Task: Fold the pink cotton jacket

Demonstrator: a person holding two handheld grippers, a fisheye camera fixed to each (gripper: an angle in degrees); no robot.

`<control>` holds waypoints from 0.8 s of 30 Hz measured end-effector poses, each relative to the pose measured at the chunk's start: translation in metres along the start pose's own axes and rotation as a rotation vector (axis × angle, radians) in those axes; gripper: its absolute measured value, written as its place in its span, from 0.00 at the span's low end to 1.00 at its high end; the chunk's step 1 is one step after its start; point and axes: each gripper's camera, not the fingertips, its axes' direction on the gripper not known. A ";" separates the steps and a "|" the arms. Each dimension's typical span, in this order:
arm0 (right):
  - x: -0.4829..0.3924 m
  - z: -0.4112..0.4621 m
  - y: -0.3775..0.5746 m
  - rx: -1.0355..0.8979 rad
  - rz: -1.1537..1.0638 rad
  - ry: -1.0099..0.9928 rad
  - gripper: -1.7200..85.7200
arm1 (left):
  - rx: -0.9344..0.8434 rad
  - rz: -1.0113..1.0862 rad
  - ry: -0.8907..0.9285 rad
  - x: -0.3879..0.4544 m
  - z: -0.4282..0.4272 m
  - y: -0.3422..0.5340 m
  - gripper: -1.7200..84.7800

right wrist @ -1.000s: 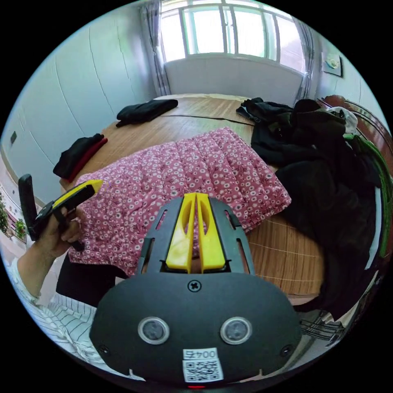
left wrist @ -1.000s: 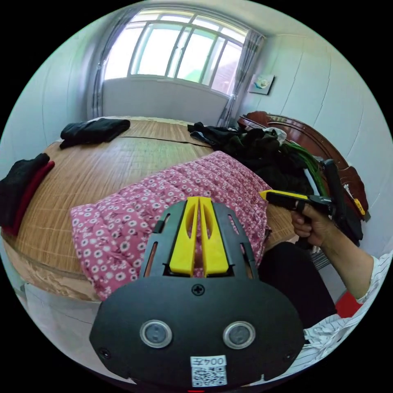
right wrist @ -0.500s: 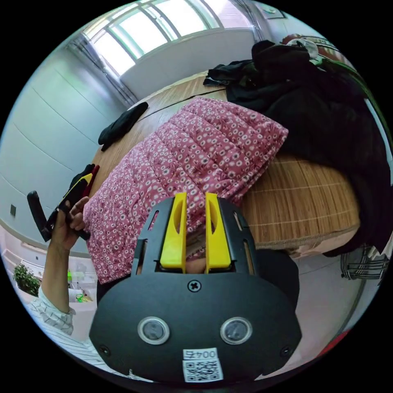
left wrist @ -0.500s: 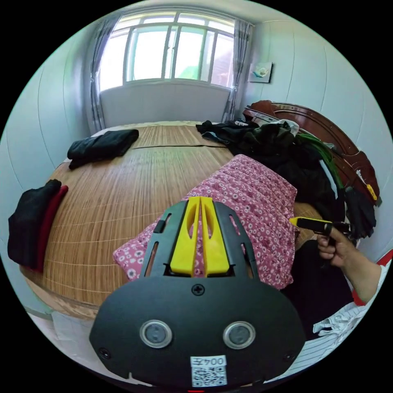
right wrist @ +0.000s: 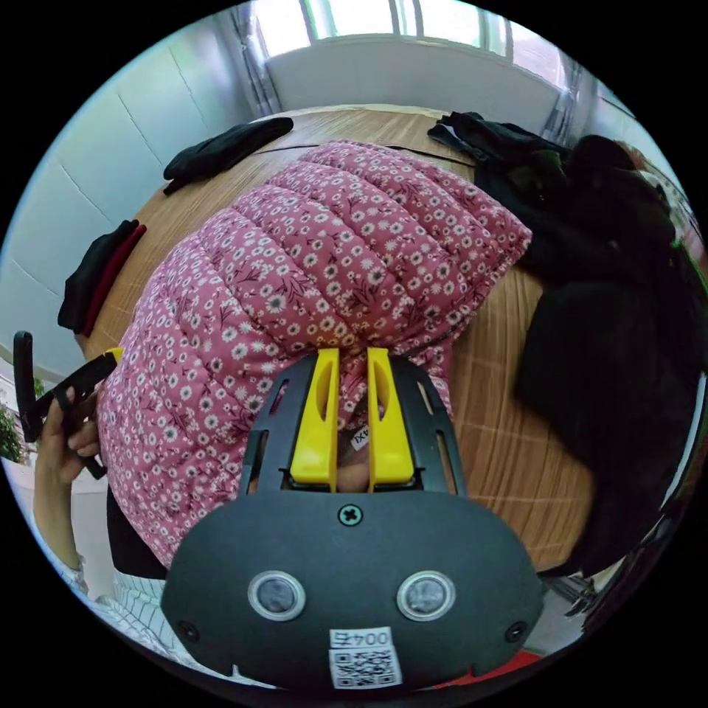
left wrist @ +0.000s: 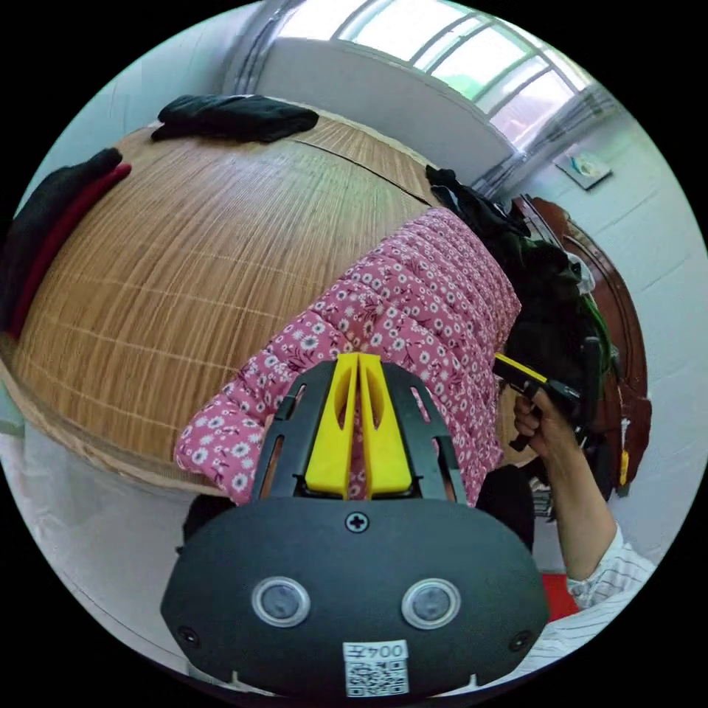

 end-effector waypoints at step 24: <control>0.056 -0.103 0.213 -0.221 0.513 -1.103 0.29 | -0.075 1.262 -0.324 0.210 0.143 -0.010 0.02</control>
